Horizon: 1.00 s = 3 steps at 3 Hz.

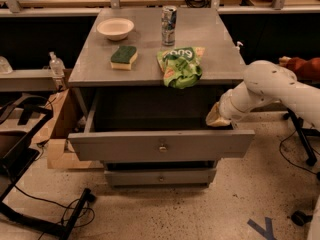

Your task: Open top drawer

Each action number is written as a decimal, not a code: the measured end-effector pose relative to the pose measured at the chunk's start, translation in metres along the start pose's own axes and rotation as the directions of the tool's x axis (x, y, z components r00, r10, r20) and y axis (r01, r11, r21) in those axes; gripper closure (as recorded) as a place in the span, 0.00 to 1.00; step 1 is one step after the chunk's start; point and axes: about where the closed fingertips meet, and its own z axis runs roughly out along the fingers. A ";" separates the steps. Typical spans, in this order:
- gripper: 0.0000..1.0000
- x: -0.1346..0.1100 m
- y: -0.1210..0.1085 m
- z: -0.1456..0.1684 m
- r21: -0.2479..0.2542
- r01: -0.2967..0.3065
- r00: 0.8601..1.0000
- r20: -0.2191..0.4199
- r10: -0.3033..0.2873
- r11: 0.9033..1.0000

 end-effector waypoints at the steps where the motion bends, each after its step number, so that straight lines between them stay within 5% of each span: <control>1: 1.00 -0.013 0.028 -0.010 -0.044 0.018 1.000 -0.023 -0.019 0.999; 3: 1.00 -0.045 0.101 -0.042 -0.096 -0.015 1.000 -0.027 0.012 0.995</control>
Offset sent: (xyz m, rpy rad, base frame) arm -0.2316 0.0572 0.0369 -0.0857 0.2142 0.0425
